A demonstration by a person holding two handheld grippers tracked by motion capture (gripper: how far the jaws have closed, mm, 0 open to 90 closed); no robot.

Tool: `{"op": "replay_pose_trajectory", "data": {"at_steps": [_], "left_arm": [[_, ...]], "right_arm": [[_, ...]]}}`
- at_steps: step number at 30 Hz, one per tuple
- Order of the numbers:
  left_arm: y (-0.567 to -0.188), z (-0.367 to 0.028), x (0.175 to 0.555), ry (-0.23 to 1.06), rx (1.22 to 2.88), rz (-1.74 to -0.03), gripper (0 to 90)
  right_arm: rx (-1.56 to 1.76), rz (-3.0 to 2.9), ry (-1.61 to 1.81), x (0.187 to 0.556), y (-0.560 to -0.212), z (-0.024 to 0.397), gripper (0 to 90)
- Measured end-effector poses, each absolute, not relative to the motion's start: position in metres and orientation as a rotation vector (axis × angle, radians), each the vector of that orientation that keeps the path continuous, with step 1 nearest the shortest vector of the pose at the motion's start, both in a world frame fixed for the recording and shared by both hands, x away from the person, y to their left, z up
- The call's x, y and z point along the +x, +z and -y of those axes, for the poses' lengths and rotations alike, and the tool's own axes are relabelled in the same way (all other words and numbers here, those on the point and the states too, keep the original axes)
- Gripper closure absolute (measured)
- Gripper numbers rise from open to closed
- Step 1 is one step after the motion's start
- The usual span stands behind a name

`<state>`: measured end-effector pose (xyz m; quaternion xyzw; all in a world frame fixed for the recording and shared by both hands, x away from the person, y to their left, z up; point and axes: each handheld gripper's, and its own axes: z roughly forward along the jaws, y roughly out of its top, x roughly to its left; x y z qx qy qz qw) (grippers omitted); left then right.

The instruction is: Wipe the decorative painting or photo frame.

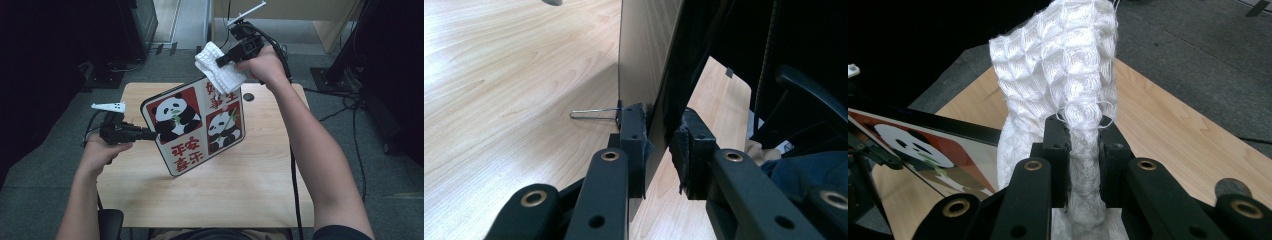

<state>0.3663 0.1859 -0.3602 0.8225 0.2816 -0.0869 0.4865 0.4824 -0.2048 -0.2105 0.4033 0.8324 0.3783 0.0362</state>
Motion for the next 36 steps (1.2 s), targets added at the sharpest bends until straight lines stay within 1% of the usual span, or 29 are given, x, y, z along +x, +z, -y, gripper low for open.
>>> {"op": "replay_pose_trajectory", "data": {"at_steps": [24, 36], "left_arm": [[-0.361, -0.188, 0.368, -0.216, 1.994, -0.691, 76.2], [-0.361, -0.188, 0.368, -0.216, 1.996, -0.690, 76.1]], "right_arm": [[1.276, -2.467, 1.095, 0.488, -0.212, 0.242, 79.3], [1.330, -2.418, 1.117, 0.489, -0.229, 0.261, 79.5]]}}
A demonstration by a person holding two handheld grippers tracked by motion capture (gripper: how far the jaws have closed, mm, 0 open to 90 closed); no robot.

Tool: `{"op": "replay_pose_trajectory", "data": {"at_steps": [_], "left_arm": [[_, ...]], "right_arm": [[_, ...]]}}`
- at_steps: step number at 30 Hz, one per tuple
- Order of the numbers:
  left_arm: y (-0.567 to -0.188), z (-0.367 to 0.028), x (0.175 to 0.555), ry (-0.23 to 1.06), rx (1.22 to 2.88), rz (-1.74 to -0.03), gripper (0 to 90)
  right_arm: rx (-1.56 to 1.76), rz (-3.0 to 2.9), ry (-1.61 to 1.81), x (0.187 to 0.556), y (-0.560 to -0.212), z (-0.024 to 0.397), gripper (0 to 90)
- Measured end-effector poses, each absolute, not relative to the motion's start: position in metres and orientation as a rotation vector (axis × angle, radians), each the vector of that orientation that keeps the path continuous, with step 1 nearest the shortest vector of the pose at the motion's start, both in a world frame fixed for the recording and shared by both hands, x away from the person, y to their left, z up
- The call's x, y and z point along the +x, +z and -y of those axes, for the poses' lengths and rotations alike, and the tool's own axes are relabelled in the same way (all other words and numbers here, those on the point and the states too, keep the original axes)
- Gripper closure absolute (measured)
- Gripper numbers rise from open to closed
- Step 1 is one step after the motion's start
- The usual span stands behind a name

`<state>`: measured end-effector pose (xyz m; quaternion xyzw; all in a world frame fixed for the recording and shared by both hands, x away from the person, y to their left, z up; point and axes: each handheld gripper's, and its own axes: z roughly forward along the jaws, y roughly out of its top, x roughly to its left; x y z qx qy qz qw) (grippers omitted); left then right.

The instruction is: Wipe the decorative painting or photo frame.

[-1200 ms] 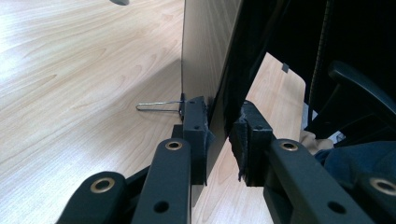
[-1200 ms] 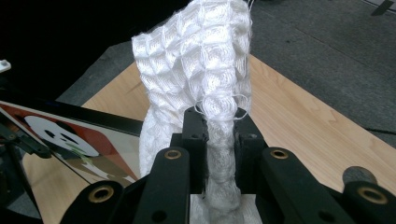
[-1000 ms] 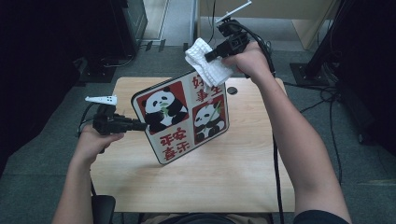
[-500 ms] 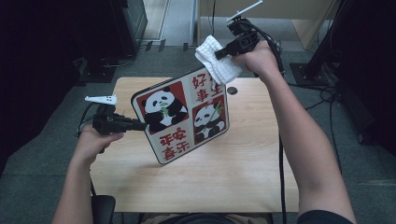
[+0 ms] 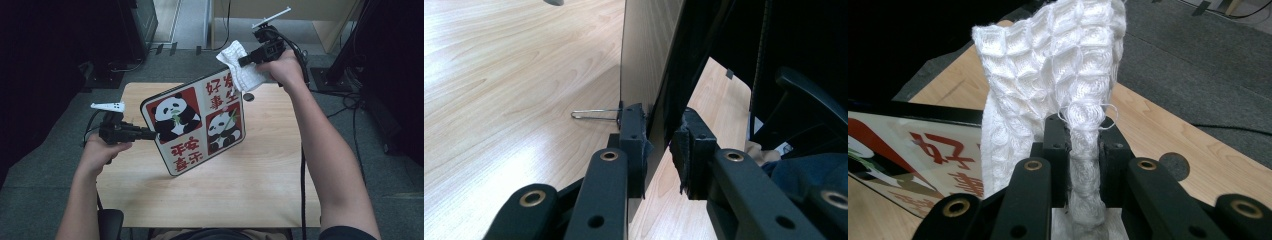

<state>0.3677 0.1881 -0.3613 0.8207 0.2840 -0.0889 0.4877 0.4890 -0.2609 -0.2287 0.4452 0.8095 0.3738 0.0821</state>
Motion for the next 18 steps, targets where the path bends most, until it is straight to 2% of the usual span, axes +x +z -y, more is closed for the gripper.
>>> {"op": "replay_pose_trajectory", "data": {"at_steps": [18], "left_arm": [[-0.361, -0.188, 0.368, -0.213, 1.996, -0.691, 76.1]], "right_arm": [[1.367, -2.418, 1.097, 0.488, -0.249, 0.272, 79.6]]}}
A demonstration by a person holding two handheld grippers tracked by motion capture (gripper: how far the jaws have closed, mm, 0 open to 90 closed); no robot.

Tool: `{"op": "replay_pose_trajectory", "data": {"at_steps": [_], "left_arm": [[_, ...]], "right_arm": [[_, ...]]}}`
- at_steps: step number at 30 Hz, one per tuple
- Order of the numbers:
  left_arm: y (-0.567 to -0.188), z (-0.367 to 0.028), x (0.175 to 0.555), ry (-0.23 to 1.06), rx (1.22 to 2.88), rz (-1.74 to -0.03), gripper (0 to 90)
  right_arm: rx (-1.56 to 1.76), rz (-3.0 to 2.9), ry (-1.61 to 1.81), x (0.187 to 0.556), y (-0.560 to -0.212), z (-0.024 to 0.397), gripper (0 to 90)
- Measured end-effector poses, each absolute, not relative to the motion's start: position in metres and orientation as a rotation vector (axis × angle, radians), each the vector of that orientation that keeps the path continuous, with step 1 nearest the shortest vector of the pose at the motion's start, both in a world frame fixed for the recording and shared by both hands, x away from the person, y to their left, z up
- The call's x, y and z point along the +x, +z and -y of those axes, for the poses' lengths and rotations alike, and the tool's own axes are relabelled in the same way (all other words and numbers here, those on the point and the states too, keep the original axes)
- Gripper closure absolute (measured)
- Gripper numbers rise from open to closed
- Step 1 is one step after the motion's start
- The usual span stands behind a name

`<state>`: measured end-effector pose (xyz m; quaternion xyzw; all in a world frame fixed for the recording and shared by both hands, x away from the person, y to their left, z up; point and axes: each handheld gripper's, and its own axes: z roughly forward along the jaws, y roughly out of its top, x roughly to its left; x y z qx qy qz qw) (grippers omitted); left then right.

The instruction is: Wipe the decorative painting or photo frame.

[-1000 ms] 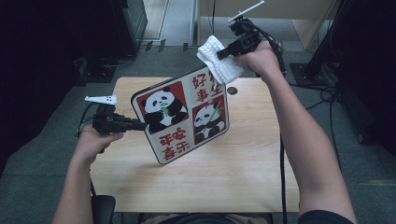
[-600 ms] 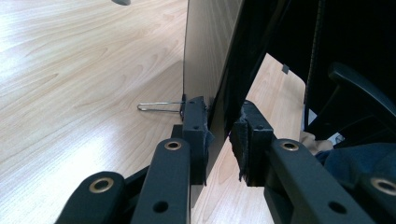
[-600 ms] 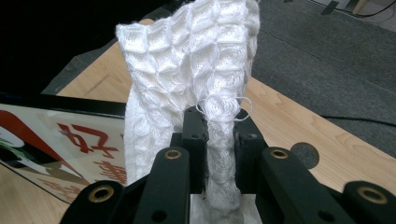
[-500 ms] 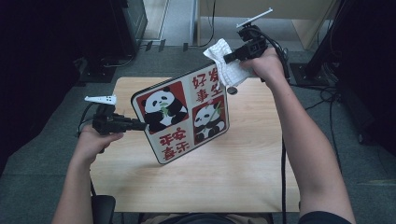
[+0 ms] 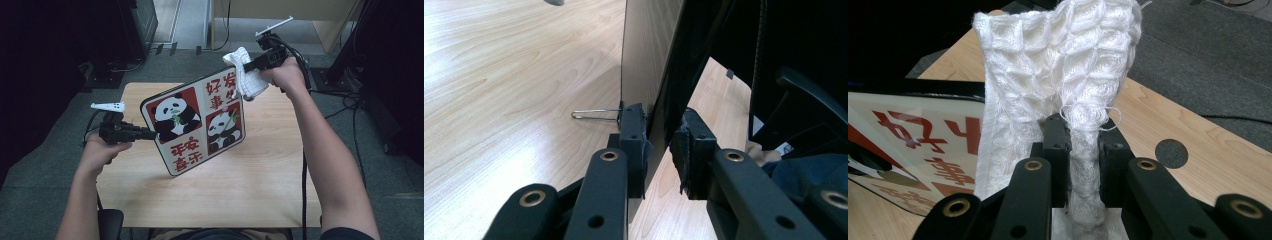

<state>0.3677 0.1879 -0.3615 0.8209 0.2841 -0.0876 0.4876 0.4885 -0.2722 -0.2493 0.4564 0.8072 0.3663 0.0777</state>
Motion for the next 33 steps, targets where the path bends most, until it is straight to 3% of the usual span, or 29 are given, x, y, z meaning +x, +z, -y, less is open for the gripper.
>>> {"op": "replay_pose_trajectory", "data": {"at_steps": [33], "left_arm": [[-0.362, -0.186, 0.367, -0.225, 1.989, -0.700, 76.4]], "right_arm": [[1.427, -2.418, 1.185, 0.474, -0.309, 0.286, 80.2]]}}
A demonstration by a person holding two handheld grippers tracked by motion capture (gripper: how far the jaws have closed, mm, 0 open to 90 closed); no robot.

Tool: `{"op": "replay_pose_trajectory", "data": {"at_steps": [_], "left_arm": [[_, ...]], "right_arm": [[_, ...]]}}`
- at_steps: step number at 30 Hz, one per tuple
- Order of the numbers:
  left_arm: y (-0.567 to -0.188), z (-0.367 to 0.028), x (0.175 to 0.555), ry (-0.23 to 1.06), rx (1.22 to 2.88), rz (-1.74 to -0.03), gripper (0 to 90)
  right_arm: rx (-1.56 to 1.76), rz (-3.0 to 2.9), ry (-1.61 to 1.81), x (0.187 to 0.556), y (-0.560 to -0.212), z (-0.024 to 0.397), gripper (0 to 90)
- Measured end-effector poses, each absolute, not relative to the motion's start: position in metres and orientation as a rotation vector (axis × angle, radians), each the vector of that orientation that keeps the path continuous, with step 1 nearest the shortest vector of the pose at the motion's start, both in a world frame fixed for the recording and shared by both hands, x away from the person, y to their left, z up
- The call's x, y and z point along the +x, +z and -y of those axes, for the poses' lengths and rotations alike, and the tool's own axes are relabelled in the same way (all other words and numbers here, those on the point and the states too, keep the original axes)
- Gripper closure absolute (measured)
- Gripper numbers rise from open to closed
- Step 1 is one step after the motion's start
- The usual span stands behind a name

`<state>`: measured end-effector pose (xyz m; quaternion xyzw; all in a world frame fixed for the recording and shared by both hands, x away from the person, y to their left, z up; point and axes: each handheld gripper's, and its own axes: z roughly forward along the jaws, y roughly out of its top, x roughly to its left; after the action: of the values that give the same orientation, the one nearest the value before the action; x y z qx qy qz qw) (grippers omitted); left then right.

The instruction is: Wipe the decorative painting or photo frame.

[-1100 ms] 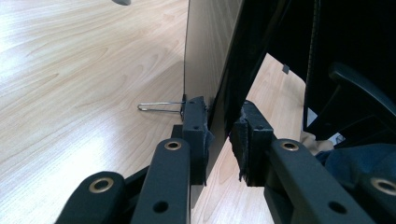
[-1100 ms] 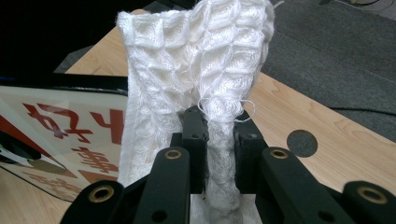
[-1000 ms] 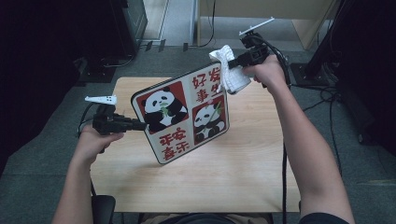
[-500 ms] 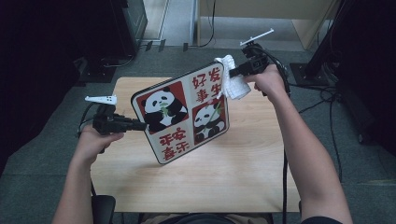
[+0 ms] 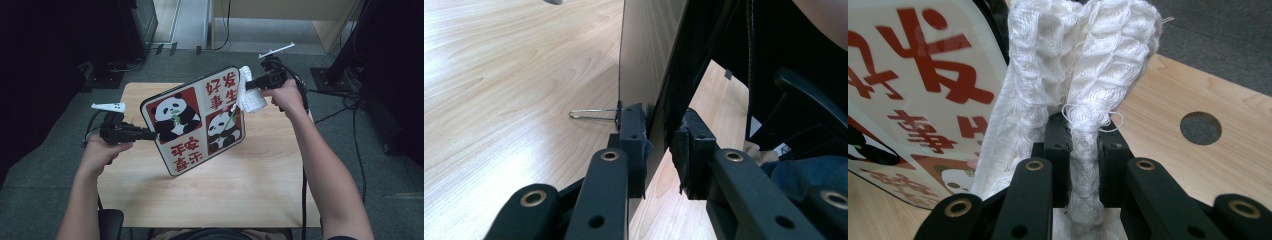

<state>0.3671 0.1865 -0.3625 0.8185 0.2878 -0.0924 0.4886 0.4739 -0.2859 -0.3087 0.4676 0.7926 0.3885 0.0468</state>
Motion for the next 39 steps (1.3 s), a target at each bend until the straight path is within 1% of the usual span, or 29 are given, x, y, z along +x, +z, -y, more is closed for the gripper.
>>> {"op": "replay_pose_trajectory", "data": {"at_steps": [15, 39], "left_arm": [[-0.363, -0.186, 0.367, -0.238, 1.990, -0.702, 76.3], [-0.363, -0.186, 0.367, -0.236, 1.988, -0.699, 76.1]], "right_arm": [[1.433, -2.417, 1.206, 0.473, -0.325, 0.288, 80.2], [1.467, -2.423, 1.196, 0.463, -0.359, 0.293, 80.4]]}}
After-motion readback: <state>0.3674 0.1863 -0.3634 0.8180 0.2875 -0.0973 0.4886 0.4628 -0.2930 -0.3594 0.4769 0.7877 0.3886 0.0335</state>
